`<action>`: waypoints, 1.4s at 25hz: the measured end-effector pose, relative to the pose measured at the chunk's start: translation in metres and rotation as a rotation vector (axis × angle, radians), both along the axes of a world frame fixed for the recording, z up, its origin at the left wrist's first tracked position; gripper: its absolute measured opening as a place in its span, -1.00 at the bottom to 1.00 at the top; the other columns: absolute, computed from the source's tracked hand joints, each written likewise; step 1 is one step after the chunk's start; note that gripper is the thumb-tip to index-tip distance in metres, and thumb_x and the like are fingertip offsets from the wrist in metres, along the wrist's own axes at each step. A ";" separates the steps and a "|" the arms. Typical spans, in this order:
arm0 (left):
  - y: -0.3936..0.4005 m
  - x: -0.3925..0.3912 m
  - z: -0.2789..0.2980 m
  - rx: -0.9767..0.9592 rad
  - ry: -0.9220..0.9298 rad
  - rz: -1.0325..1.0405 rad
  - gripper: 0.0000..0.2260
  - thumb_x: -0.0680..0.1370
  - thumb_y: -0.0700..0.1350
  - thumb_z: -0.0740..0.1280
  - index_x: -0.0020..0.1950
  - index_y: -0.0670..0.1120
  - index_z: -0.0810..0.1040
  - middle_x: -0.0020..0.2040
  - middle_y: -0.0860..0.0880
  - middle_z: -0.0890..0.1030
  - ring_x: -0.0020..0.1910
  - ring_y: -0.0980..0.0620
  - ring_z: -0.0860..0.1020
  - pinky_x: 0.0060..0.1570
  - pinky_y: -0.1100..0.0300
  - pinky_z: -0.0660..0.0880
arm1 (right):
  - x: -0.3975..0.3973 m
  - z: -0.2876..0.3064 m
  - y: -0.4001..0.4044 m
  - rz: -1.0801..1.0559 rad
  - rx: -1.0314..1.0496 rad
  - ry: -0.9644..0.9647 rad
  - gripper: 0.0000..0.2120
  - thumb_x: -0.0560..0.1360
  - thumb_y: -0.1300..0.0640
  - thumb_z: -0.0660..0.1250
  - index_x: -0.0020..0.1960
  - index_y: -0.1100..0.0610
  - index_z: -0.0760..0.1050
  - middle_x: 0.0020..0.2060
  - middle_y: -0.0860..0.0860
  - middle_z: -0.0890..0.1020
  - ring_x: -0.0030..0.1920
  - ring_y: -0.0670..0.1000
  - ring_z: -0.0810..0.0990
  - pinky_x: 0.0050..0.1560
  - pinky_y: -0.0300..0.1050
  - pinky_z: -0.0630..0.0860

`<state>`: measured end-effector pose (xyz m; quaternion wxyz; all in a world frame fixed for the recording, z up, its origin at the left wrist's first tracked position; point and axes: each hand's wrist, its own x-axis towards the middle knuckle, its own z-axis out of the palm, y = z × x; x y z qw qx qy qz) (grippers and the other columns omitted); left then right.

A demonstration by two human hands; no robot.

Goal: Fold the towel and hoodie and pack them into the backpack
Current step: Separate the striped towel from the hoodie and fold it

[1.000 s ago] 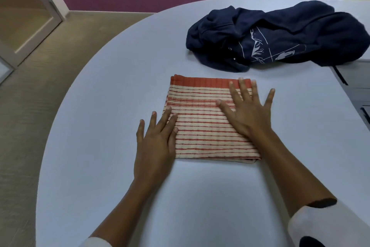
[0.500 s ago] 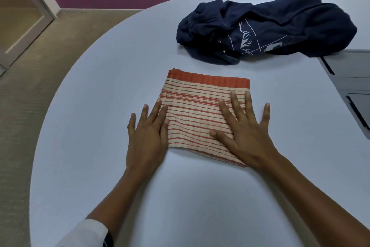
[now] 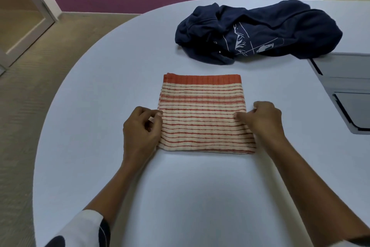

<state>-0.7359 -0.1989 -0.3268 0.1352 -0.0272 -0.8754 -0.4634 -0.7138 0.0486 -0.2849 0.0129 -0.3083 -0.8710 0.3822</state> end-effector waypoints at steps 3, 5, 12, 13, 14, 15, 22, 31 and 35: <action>-0.001 -0.003 0.000 -0.040 -0.007 0.019 -0.67 0.49 0.04 0.21 0.10 -0.09 0.63 -0.05 0.07 0.52 -0.08 0.12 0.50 -0.11 0.50 0.34 | -0.019 0.022 0.007 -0.105 -0.372 -0.049 -0.82 0.43 0.24 0.46 -0.16 0.24 0.45 -0.15 0.17 0.63 -0.21 0.12 0.65 -0.27 -0.06 0.57; -0.002 -0.006 -0.002 -0.062 -0.037 0.023 -0.63 0.49 0.07 0.20 0.16 -0.05 0.62 0.00 0.11 0.51 0.05 0.11 0.45 0.03 0.40 0.35 | -0.026 0.040 0.005 -0.078 -0.513 -0.089 -0.85 0.44 0.30 0.43 -0.03 0.29 0.51 -0.15 0.16 0.65 -0.22 0.10 0.67 -0.26 -0.06 0.59; -0.006 -0.010 -0.006 -0.031 -0.066 -0.018 -0.69 0.52 0.02 0.23 0.13 -0.07 0.65 -0.03 0.09 0.57 0.01 -0.01 0.54 0.08 0.00 0.51 | -0.060 0.070 -0.066 0.211 -0.568 0.037 -0.77 0.42 0.34 0.43 -0.01 0.20 0.43 -0.14 0.14 0.64 -0.29 0.04 0.68 -0.32 -0.14 0.64; -0.007 -0.010 -0.006 -0.029 -0.055 -0.022 -0.73 0.53 -0.03 0.26 0.12 -0.07 0.65 -0.04 0.09 0.58 -0.01 0.03 0.54 0.07 0.10 0.51 | -0.065 0.067 -0.081 0.245 -0.511 0.016 -0.76 0.42 0.34 0.43 -0.02 0.18 0.41 -0.15 0.14 0.62 -0.32 0.04 0.67 -0.35 -0.14 0.64; -0.007 -0.010 -0.006 -0.031 -0.037 -0.024 -0.78 0.54 -0.10 0.29 0.11 -0.08 0.66 -0.05 0.08 0.58 -0.03 0.08 0.54 0.05 0.26 0.49 | -0.068 0.062 -0.096 0.279 -0.441 -0.008 -0.79 0.42 0.33 0.43 -0.04 0.20 0.43 -0.16 0.14 0.62 -0.32 0.07 0.68 -0.32 -0.11 0.65; -0.008 -0.011 -0.007 -0.034 -0.020 -0.020 -0.80 0.54 -0.17 0.30 0.10 -0.09 0.67 -0.06 0.08 0.59 -0.07 0.13 0.54 -0.01 0.41 0.44 | -0.071 0.055 -0.111 0.321 -0.358 -0.030 -0.84 0.43 0.31 0.42 -0.07 0.22 0.45 -0.17 0.15 0.63 -0.30 0.10 0.69 -0.25 -0.05 0.66; -0.010 -0.013 -0.011 -0.017 0.024 0.035 -0.80 0.54 -0.18 0.27 0.05 -0.14 0.67 -0.08 -0.02 0.64 -0.14 0.09 0.56 -0.14 0.41 0.43 | -0.076 0.013 -0.151 0.514 0.012 -0.100 -0.77 0.48 0.12 0.38 -0.18 0.15 0.34 -0.33 -0.01 0.40 -0.29 -0.03 0.43 -0.42 -0.28 0.30; -0.009 -0.012 0.010 0.143 -0.171 -0.034 -0.70 0.49 0.11 0.21 0.17 0.08 0.53 0.15 0.10 0.49 0.01 0.30 0.50 0.03 0.34 0.50 | -0.055 -0.014 -0.123 0.584 0.469 0.147 -0.45 0.61 -0.18 -0.07 0.54 -0.02 0.10 0.53 0.05 0.16 0.52 0.13 0.08 0.50 0.10 -0.01; 0.019 -0.017 0.027 -0.326 -0.128 -0.090 -0.57 0.62 0.01 0.04 0.49 -0.03 0.23 0.54 -0.01 0.10 0.44 -0.02 0.27 0.42 0.05 0.14 | -0.053 -0.049 -0.117 0.734 0.592 0.077 -0.33 0.47 -0.30 -0.28 0.54 -0.13 -0.22 0.56 0.04 -0.17 0.53 0.15 -0.30 0.46 0.25 -0.30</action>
